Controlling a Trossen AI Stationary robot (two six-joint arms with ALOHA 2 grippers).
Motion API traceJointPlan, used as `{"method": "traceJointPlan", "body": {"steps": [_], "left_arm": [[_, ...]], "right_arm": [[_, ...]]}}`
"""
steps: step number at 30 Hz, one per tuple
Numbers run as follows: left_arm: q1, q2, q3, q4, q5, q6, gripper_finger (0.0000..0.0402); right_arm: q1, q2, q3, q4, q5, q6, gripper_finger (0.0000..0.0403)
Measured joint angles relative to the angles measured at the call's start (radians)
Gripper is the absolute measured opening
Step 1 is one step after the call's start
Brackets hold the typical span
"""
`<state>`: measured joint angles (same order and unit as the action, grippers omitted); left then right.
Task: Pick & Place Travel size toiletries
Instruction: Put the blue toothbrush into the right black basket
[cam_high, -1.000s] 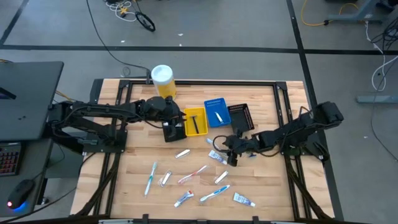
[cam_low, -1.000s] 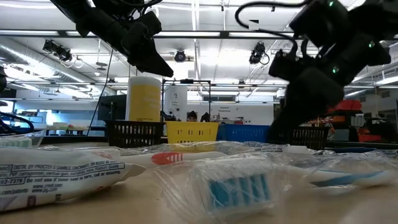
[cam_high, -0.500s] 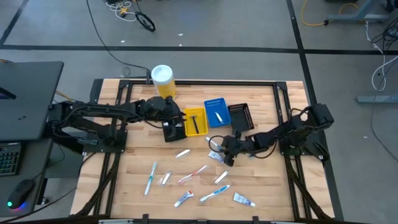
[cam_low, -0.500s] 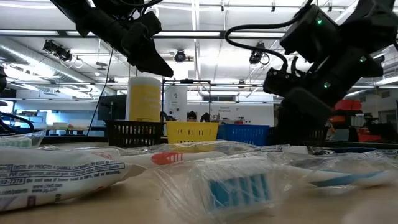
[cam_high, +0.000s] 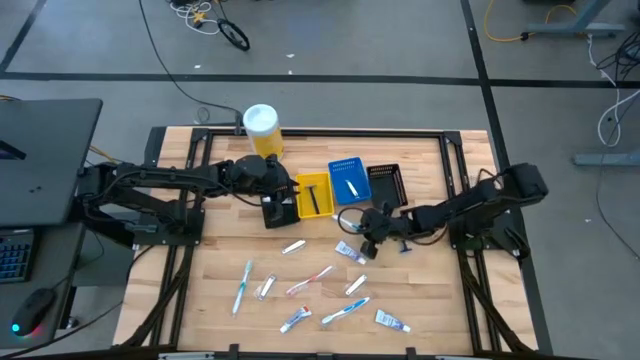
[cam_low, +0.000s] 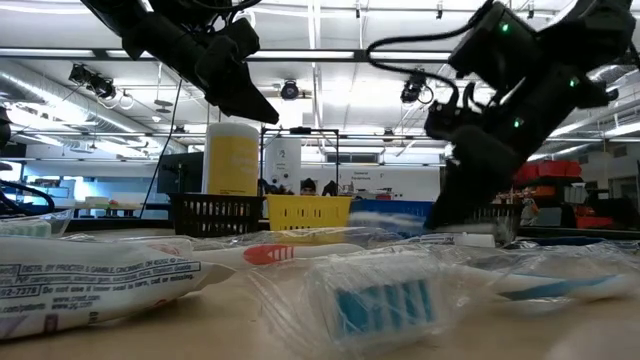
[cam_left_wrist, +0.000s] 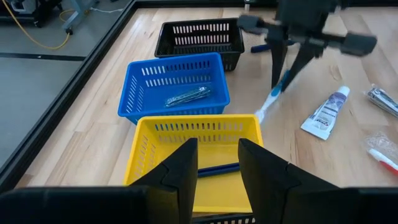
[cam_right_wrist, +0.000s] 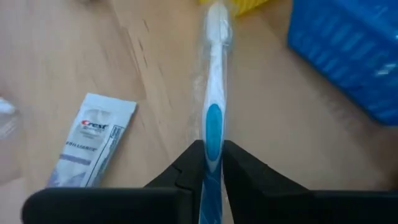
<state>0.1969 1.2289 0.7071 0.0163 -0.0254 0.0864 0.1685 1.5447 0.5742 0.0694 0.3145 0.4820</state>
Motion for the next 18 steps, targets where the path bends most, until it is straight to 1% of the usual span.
{"method": "traceJointPlan", "body": {"steps": [3,6,8,12,15,18], "left_arm": [[0.000,0.000,0.000,0.001,0.000,0.000,0.0124],[0.000,0.000,0.000,0.001,0.000,0.000,0.0124],[0.000,0.000,0.000,0.001,0.000,0.000,0.0124],[0.000,0.000,0.000,0.004,0.000,0.000,0.0124],[0.000,0.000,0.000,0.005,0.000,0.032,0.0124],[0.000,0.000,0.000,0.005,-0.001,0.083,0.0124]], "right_arm": [[-0.014,-0.100,0.009,-0.080,0.001,0.000,0.0059],[-0.031,-0.222,0.011,-0.139,0.037,0.000,0.0059],[-0.043,-0.307,0.011,-0.190,0.072,-0.001,0.0059],[-0.078,-0.450,0.012,-0.341,0.183,0.017,0.0059],[-0.123,-0.507,0.012,-0.430,0.258,0.079,0.0059],[-0.193,-0.513,0.012,-0.508,0.250,0.117,0.0059]]}}
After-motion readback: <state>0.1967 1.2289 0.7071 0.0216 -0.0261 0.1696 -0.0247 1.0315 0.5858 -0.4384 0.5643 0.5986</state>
